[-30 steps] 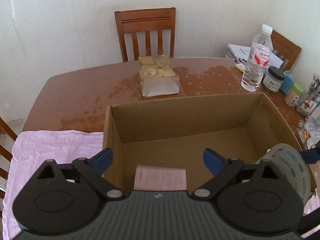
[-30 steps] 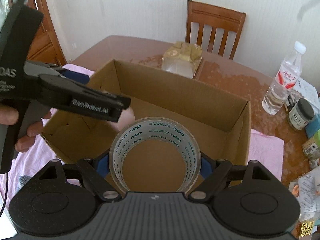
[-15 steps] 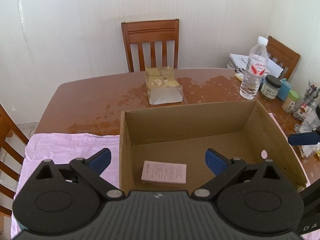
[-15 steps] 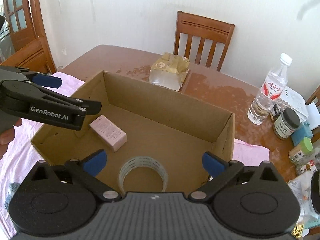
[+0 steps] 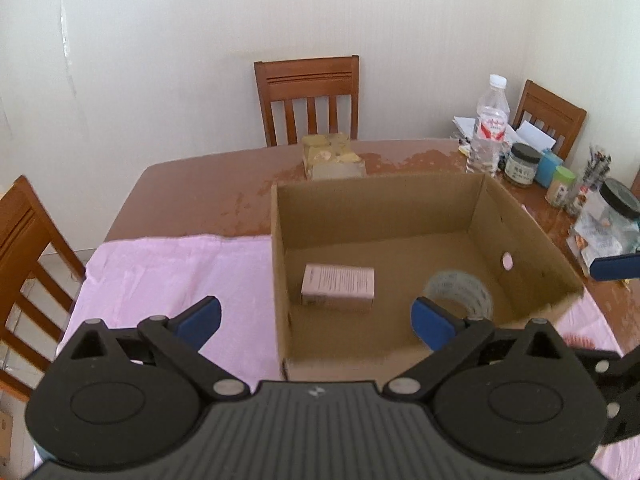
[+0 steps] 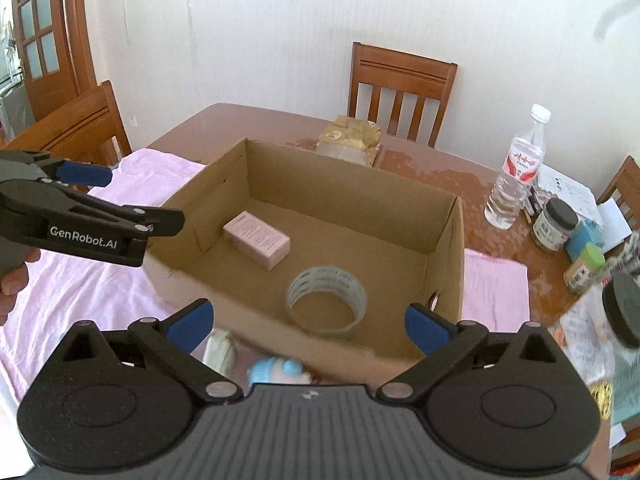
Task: Organize objects
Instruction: 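Carry both held items over the cardboard box and open both tools to drop them, then grasp the blue knit cuff with the left tool while the right tool grasps the cookie jar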
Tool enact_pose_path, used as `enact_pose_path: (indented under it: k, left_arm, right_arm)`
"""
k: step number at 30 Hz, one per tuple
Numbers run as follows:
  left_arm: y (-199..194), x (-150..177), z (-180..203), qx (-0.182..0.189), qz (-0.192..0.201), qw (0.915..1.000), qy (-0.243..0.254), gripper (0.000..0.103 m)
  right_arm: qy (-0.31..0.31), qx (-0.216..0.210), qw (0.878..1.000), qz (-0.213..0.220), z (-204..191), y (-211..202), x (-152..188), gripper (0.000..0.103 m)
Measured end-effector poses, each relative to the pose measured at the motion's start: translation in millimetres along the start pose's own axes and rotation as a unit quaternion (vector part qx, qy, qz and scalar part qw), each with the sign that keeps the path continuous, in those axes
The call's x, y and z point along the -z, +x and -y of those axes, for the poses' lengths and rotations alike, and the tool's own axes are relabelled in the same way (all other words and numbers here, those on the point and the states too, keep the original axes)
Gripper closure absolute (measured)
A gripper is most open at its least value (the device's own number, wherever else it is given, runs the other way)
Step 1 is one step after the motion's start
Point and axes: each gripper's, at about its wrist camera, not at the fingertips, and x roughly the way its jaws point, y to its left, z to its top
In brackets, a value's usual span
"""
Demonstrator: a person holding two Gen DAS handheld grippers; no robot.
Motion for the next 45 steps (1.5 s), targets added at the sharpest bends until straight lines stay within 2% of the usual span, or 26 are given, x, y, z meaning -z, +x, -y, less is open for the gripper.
enact_pose_path:
  k: [13, 16, 22, 27, 30, 34, 37, 42, 45]
  left_arm:
    - [-27, 80, -21, -0.025, -0.038, 0.9987, -0.021, 0.001]
    - [-26, 95, -26, -0.032, -0.051, 0.9978, -0.027, 0.001]
    - [-24, 114, -36, -0.053, -0.078, 0.9944, -0.047, 0.001]
    - [-21, 129, -39, -0.064, -0.092, 0.9934, -0.023, 0.001]
    - [-18, 135, -39, -0.044, -0.104, 0.9936, -0.001, 0.001]
    - [-13, 140, -32, -0.015, -0.125, 0.9916, 0.028, 0.001]
    - [-11, 145, -27, 0.01, -0.128, 0.991, 0.038, 0.001]
    - [-7, 150, -21, 0.049, -0.133, 0.9885, 0.052, 0.001]
    - [-4, 152, -21, 0.059, -0.127, 0.9875, 0.072, 0.001]
  right_arm:
    - [0.048, -0.001, 0.998, -0.028, -35, -17, 70, 0.0]
    - [0.046, 0.004, 0.999, -0.03, -44, -19, 80, 0.0]
    - [0.029, -0.022, 0.999, -0.027, -49, -20, 89, 0.0]
    - [0.035, -0.029, 0.999, -0.028, -47, -16, 96, 0.0]
    - [0.056, -0.027, 0.997, -0.035, -47, -11, 103, 0.0]
    - [0.078, -0.002, 0.996, -0.036, -51, -8, 111, 0.0]
    - [0.106, -0.001, 0.993, -0.042, -54, -9, 120, 0.0]
    - [0.119, 0.008, 0.992, -0.051, -64, -11, 129, 0.0]
    - [0.132, 0.002, 0.99, -0.058, -71, -10, 130, 0.0]
